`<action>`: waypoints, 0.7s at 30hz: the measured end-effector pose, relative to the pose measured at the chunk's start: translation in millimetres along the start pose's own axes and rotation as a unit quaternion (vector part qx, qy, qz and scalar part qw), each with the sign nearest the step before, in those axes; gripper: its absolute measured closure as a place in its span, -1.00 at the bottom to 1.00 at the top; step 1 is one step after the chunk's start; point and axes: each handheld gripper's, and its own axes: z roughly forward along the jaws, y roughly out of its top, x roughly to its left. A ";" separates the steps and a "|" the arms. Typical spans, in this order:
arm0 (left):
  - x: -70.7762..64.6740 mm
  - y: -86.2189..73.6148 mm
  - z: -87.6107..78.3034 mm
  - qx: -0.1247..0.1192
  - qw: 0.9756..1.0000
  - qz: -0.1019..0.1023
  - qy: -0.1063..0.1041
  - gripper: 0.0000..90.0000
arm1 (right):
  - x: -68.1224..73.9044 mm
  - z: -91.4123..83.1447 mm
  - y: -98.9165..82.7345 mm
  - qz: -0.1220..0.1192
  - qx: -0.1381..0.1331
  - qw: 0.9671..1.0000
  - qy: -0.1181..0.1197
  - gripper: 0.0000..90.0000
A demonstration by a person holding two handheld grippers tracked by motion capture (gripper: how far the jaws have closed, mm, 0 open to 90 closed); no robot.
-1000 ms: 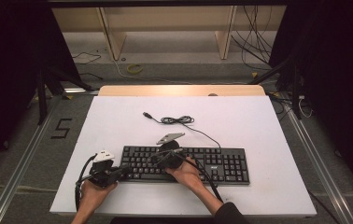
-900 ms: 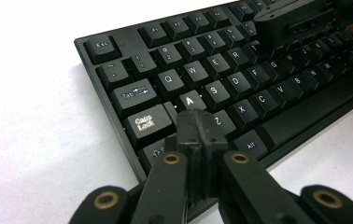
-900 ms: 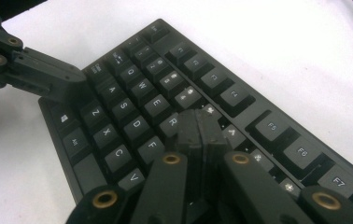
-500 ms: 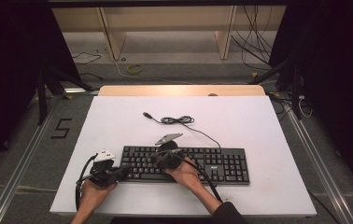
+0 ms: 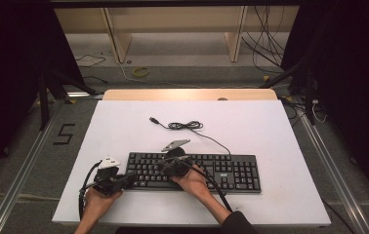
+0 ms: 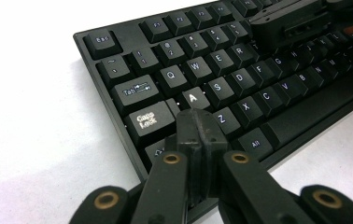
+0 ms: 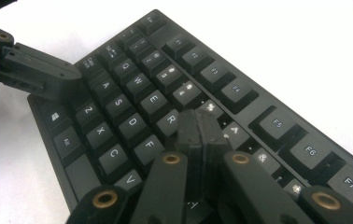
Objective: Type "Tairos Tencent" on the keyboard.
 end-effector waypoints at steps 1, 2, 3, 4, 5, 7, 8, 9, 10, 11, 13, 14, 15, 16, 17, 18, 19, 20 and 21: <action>-0.7 0.2 -0.6 -0.001 1.000 0.000 0.001 0.98 | 0.1 -0.7 0.0 0.003 -0.001 1.000 0.001 1.00; -1.3 0.4 -1.2 -0.001 1.000 0.001 0.002 0.98 | -0.6 -1.7 0.0 0.005 -0.006 1.000 0.004 1.00; -1.7 0.4 -1.8 -0.005 1.000 0.000 -0.001 0.96 | -0.8 -3.3 0.4 0.010 -0.009 1.000 0.007 0.98; -1.6 0.8 -3.1 -0.008 1.000 0.001 -0.002 0.91 | -1.2 -4.7 0.6 0.009 -0.013 1.000 0.008 0.98; -1.7 1.4 -4.0 -0.010 1.000 0.004 -0.002 0.90 | -0.9 -6.3 0.9 0.007 -0.018 1.000 0.009 0.98; -2.9 2.0 -4.8 -0.015 1.000 0.001 -0.002 0.89 | -0.2 -9.7 1.8 0.004 -0.025 1.000 0.012 0.97; -3.1 2.3 -5.1 -0.017 1.000 0.001 -0.001 0.87 | 0.0 -11.5 2.2 0.004 -0.028 1.000 0.012 0.96; -3.4 2.5 -5.4 -0.018 1.000 -0.001 -0.002 0.84 | 0.1 -13.2 2.5 0.004 -0.031 0.999 0.013 0.94; -3.5 2.8 -5.9 -0.020 1.000 0.000 -0.002 0.81 | -0.2 -14.6 2.7 0.004 -0.034 0.999 0.014 0.93; -3.6 3.1 -6.5 -0.022 1.000 -0.001 -0.004 0.78 | -0.4 -16.1 2.7 0.005 -0.035 0.999 0.014 0.92; -3.8 3.7 -7.5 -0.028 1.000 -0.004 -0.007 0.72 | -1.2 -18.4 2.5 0.005 -0.039 0.999 0.015 0.88; -3.7 4.1 -8.0 -0.030 1.000 -0.005 -0.007 0.67 | -1.6 -19.4 2.4 0.005 -0.041 0.999 0.017 0.85; -3.9 4.3 -8.2 -0.034 0.999 -0.007 -0.007 0.62 | -1.9 -20.4 2.3 0.007 -0.043 0.999 0.017 0.83; -3.9 4.5 -8.7 -0.036 0.999 -0.005 -0.009 0.59 | -1.9 -21.4 2.3 0.009 -0.043 0.999 0.018 0.81; -4.0 4.8 -9.1 -0.038 0.999 -0.005 -0.010 0.56 | -2.1 -22.3 2.1 0.008 -0.045 0.999 0.020 0.78; -4.2 5.2 -9.3 -0.041 0.999 -0.005 -0.009 0.53 | -2.2 -23.4 1.9 0.008 -0.047 0.999 0.021 0.75; -4.4 5.6 -9.4 -0.043 0.999 -0.006 -0.010 0.49 | -2.1 -24.7 1.7 0.008 -0.047 0.999 0.022 0.71; -4.7 5.9 -9.6 -0.043 0.999 -0.005 -0.011 0.46 | -1.9 -25.7 1.4 0.007 -0.049 0.999 0.022 0.69; -5.1 6.2 -9.6 -0.044 0.999 -0.004 -0.012 0.44 | -1.6 -27.1 1.0 0.007 -0.049 0.999 0.024 0.67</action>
